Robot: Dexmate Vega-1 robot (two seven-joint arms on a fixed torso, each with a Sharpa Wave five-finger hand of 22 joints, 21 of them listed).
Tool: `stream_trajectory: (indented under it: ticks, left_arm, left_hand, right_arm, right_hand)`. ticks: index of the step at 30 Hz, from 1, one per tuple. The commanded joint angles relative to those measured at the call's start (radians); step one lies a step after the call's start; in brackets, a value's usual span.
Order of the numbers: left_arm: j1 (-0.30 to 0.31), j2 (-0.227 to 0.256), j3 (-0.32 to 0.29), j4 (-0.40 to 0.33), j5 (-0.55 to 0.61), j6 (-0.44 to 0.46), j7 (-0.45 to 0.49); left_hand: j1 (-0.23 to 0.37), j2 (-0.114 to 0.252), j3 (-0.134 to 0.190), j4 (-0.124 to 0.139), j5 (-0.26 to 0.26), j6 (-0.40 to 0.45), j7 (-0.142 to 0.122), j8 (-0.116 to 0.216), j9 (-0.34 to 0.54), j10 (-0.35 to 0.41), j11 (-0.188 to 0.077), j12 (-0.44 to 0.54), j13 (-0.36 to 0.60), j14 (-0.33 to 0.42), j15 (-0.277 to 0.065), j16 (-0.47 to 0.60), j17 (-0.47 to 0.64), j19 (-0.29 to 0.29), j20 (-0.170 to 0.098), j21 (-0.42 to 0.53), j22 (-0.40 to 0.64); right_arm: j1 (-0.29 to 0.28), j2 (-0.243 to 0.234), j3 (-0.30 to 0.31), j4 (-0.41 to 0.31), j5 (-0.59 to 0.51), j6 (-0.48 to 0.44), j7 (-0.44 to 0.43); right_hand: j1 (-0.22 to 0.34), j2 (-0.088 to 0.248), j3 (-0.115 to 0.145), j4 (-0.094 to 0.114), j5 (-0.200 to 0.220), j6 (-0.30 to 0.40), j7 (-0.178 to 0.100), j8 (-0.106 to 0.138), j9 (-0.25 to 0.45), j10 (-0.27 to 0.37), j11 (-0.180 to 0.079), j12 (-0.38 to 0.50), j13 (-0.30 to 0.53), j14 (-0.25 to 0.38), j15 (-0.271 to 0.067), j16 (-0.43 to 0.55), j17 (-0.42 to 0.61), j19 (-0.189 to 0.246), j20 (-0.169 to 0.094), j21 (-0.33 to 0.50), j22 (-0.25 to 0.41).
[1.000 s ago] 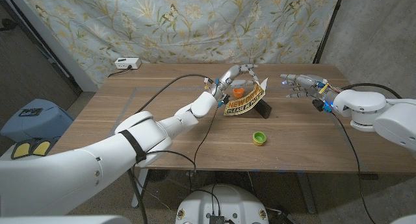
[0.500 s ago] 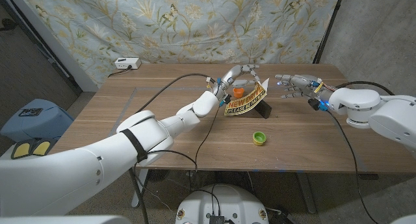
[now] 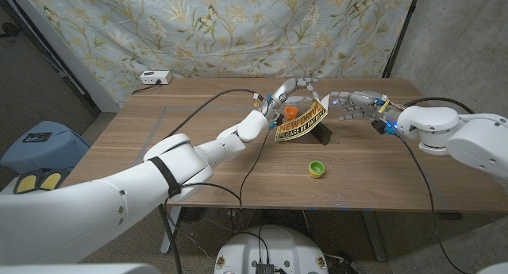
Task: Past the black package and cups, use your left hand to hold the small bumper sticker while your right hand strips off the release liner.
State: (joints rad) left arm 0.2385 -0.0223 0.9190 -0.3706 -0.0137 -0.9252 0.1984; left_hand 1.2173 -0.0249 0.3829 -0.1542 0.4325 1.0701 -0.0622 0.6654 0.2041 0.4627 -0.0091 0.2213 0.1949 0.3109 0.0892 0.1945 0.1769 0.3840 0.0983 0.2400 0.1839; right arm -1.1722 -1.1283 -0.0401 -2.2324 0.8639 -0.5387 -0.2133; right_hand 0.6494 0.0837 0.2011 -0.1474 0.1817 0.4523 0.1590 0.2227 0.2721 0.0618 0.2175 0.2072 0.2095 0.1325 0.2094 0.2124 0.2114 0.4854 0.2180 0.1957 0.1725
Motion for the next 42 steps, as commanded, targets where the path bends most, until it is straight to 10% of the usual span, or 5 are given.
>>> stream_trajectory:
  ticks: [1, 42]
  left_arm:
    - [-0.01, -0.005, 0.017, 0.001, 0.01, 0.02, 0.02]
    - [0.001, -0.023, 0.002, 0.002, -0.019, 0.006, 0.004]
  left_hand:
    - [0.003, 0.009, -0.008, 0.0, -0.003, 0.011, -0.002, -0.002, 0.001, -0.002, -0.005, -0.004, 0.003, 0.001, -0.005, -0.005, 0.0, 0.005, -0.002, -0.003, 0.005]
    - [0.011, 0.017, -0.028, -0.001, -0.01, 0.016, -0.002, -0.018, -0.007, 0.001, -0.016, -0.007, 0.004, 0.005, -0.012, -0.004, 0.0, 0.005, -0.005, -0.004, 0.006]
  right_arm:
    - [0.038, -0.016, -0.036, -0.02, 0.011, -0.017, -0.016]
    - [0.152, -0.031, -0.142, -0.009, 0.02, -0.055, -0.009]
  right_hand:
    - [0.014, 0.002, -0.004, 0.001, 0.003, 0.014, 0.05, 0.007, 0.008, 0.002, 0.004, 0.001, 0.003, 0.004, 0.008, -0.002, 0.005, 0.011, -0.003, 0.0, 0.003]
    - [0.095, 0.032, -0.024, 0.001, 0.0, 0.059, 0.05, 0.04, 0.093, 0.024, 0.004, 0.0, 0.006, 0.015, 0.009, -0.001, 0.007, 0.033, -0.003, 0.0, 0.003]
